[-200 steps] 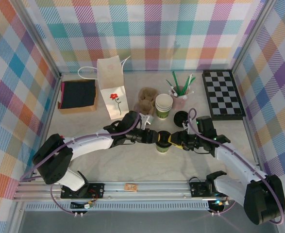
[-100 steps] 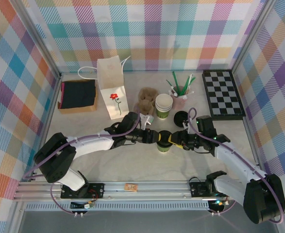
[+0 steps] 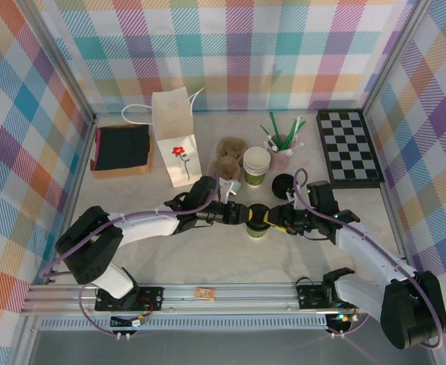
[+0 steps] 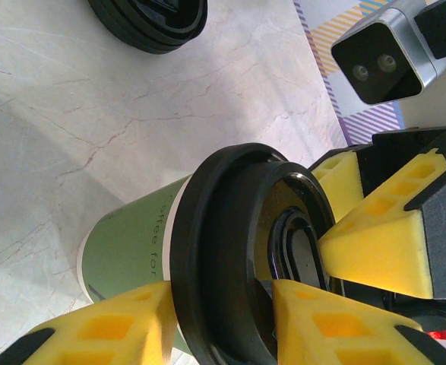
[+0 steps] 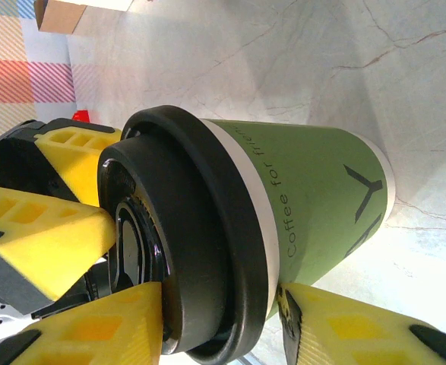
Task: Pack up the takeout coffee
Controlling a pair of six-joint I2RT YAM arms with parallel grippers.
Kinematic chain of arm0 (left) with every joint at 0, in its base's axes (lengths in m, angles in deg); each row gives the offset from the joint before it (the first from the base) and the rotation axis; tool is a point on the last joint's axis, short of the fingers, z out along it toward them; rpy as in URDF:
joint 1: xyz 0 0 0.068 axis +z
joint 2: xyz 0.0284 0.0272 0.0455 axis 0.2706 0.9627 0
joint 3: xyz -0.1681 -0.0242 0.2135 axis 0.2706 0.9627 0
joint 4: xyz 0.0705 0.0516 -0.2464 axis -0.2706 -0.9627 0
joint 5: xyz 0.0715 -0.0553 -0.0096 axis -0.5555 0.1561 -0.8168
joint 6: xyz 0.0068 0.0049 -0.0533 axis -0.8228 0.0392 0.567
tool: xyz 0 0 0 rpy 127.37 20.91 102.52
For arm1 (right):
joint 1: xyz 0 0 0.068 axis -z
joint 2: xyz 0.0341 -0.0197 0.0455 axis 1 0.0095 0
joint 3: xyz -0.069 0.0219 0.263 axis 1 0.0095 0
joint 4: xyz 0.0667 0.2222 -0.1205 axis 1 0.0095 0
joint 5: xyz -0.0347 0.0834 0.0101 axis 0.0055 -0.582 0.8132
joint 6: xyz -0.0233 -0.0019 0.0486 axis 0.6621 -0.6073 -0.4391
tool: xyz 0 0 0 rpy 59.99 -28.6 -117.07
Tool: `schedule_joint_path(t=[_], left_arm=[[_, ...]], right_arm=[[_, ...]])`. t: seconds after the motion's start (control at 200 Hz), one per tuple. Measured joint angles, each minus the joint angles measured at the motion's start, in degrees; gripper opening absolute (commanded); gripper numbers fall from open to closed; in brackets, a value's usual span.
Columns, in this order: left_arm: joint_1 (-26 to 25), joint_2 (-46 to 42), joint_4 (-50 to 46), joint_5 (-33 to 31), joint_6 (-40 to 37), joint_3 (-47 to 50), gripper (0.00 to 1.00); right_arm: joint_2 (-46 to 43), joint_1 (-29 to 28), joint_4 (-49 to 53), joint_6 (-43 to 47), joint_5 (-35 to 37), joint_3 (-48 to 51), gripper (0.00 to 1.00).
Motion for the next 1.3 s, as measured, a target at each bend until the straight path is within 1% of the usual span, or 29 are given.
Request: schedule_joint_path(t=[0.22,0.53,0.886,0.956,1.031,1.096,1.221,1.301], left_arm=[[0.07,0.17,0.44,0.04,0.04,0.11,0.37],[0.46,2.73,1.86,-0.04,0.31,-2.10,0.38],[0.46,4.94,4.50,-0.37,0.96,-3.91,0.40],[0.46,5.38,4.66,-0.26,0.94,-4.24,0.42],[0.46,5.51,4.63,-0.22,0.92,-4.35,0.49],[0.44,5.62,4.24,-0.39,0.92,-4.48,0.53],[0.44,5.53,1.81,-0.90,0.66,-5.27,0.65],[0.42,5.49,-0.42,-1.05,0.26,-5.95,0.71]], right_arm=[[0.57,0.24,-0.35,0.52,-0.39,0.00,0.42],[1.81,2.34,-0.11,1.29,-0.63,-0.92,0.41],[-0.02,2.73,1.70,2.14,2.82,-1.95,0.42],[-0.04,2.73,1.99,2.19,3.17,-2.16,0.42],[-0.07,2.73,2.25,2.27,3.21,-2.27,0.44],[-0.20,2.73,2.27,2.49,3.30,-2.27,0.46],[-0.74,2.69,3.34,2.80,3.82,-2.60,0.48],[-1.01,2.69,4.70,3.28,4.31,-3.06,0.49]])
